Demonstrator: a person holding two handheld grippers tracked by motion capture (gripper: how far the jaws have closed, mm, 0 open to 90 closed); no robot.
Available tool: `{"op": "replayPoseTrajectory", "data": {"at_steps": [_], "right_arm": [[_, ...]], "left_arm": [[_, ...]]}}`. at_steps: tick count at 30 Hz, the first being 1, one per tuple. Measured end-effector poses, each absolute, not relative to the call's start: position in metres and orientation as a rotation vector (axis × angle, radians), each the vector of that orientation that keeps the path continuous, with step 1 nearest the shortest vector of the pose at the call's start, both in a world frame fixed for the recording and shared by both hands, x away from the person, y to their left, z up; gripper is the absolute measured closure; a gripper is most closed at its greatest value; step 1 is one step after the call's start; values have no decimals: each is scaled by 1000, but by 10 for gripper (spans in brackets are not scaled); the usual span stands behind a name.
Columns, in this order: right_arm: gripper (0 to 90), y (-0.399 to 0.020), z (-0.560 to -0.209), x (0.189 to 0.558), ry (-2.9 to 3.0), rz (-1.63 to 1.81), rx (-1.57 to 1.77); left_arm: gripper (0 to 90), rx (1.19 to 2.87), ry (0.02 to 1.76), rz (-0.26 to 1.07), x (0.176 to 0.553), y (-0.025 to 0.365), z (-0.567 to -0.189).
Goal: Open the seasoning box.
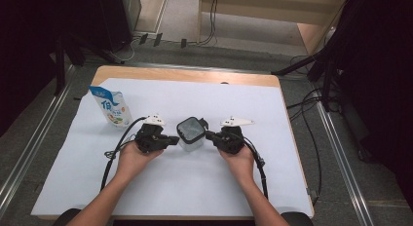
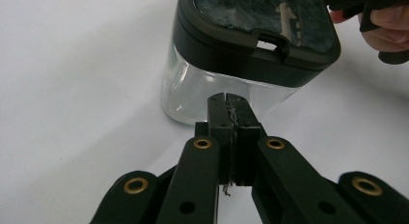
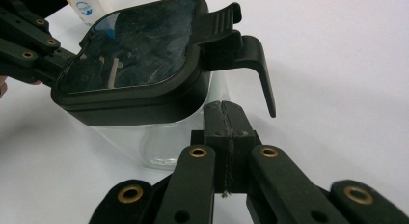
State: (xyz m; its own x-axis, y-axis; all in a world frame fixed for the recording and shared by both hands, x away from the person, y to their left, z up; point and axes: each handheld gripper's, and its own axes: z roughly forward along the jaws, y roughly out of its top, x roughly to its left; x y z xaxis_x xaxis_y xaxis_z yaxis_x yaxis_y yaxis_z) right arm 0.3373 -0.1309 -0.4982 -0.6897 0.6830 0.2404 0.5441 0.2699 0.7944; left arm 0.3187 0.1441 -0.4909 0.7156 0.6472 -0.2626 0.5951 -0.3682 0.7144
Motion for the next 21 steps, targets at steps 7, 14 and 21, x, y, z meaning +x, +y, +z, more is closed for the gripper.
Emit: {"op": "replayPoseTrajectory", "data": {"at_steps": [7,14,21], "right_arm": [[900,-127,-497,333,2396,1380,1138],[900,-122,-496,327,2409,1364,1097],[900,-118,-495,323,2426,1358,1092]], "left_arm": [[900,2063,962,93,321,150,-491],[900,2038,993,76,324,155,-492],[900,2038,998,88,326,159,-492]]}}
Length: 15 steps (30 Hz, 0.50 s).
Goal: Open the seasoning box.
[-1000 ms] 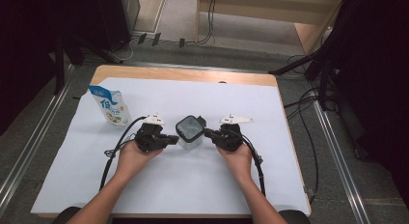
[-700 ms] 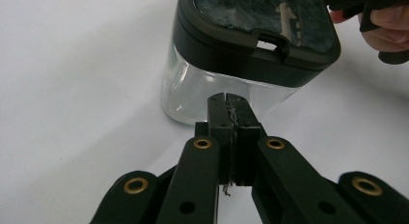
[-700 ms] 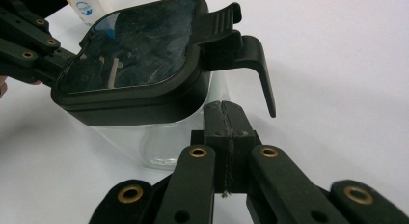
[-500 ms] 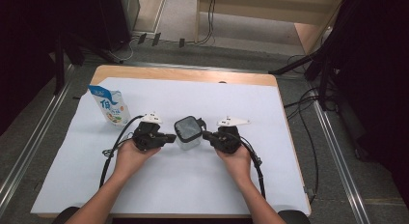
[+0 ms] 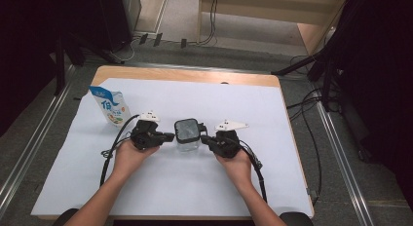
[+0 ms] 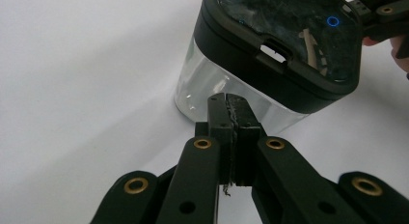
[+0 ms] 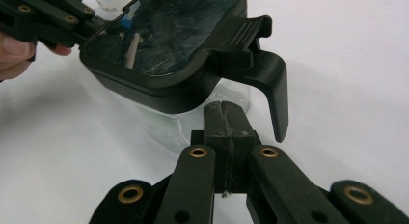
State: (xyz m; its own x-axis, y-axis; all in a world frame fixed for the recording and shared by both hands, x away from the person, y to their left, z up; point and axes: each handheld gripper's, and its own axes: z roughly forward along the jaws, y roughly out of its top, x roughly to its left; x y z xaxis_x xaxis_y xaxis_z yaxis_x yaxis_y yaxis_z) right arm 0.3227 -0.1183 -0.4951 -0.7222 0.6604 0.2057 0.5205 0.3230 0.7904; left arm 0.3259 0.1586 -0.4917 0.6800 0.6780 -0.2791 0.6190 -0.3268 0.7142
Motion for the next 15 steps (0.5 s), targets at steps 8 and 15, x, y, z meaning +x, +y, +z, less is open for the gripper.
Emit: {"op": "replayPoseTrajectory", "data": {"at_steps": [8,15], "right_arm": [[900,-113,-495,317,2449,1357,1063],[900,-112,-494,315,2461,1355,1058]], "left_arm": [[900,2023,1023,76,330,163,-494],[900,2017,1023,78,331,164,-494]]}}
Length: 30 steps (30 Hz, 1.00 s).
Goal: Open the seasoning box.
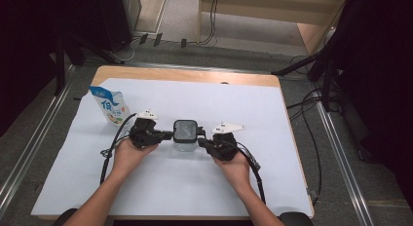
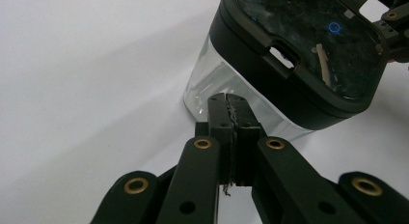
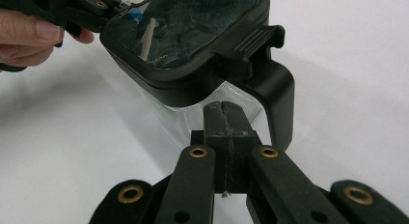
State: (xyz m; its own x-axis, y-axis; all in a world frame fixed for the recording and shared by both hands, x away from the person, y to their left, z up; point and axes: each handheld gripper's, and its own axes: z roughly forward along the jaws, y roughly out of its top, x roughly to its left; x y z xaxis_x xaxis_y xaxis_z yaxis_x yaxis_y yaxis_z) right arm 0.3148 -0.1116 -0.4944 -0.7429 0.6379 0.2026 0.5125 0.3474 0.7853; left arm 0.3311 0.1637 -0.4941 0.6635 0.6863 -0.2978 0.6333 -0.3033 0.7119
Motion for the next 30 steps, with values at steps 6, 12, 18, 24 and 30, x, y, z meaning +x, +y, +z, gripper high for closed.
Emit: {"op": "replayPoseTrajectory", "data": {"at_steps": [6,12,18,24,30], "right_arm": [[900,-113,-491,314,2477,1339,1034],[900,-125,-484,312,2454,1332,1030],[827,-142,-481,319,2435,1349,1084],[613,-151,-484,326,2427,1353,1147],[522,-155,-485,328,2396,1365,1130]], "left_arm": [[852,2068,1004,72,331,168,-491],[634,2060,997,67,329,177,-487],[469,2071,915,76,326,183,-482],[394,2062,832,66,322,182,-476],[442,2091,829,37,322,181,-472]]}}
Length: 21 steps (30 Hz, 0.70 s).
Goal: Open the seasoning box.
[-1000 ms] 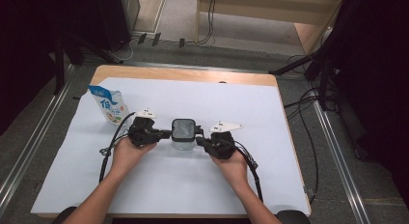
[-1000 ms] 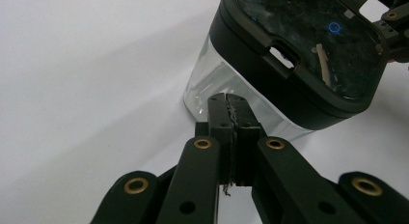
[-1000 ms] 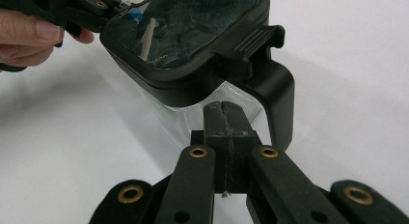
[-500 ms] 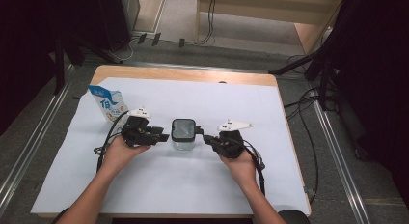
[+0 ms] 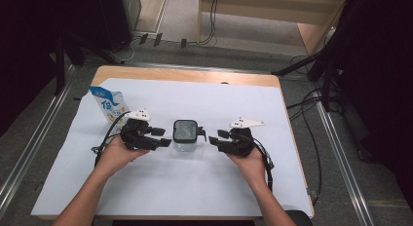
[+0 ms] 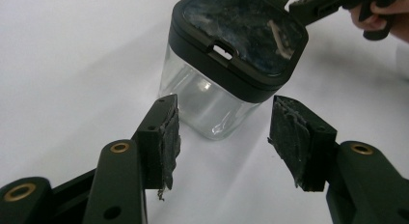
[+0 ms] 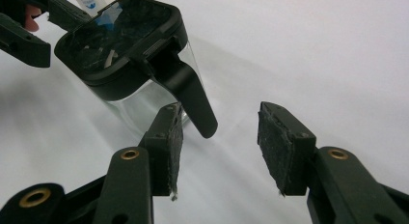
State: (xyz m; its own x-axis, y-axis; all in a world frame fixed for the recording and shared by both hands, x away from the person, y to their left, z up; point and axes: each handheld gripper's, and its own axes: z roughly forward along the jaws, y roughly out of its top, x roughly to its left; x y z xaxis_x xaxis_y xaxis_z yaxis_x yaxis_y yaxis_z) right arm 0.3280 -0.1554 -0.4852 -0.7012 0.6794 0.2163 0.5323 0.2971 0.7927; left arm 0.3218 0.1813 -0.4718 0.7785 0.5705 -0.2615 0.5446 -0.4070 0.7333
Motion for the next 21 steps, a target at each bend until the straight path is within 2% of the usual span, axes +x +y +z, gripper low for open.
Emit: {"op": "replayPoseTrajectory", "data": {"at_steps": [4,6,8,13,16,21], "right_arm": [[531,-156,-487,329,2419,1340,1127],[540,-156,-488,330,2439,1320,1133],[548,-155,-488,330,2445,1317,1134],[573,-153,-486,334,2444,1334,1119],[620,-154,-486,336,2440,1339,1115],[716,-150,-486,342,2449,1334,1119]], "left_arm": [[372,2100,782,66,324,181,-464],[333,2102,793,5,330,182,-460],[304,2119,782,21,336,184,-455],[193,2052,710,-36,344,193,-452],[135,2084,670,-33,348,196,-453],[126,2138,602,-21,356,191,-448]]}}
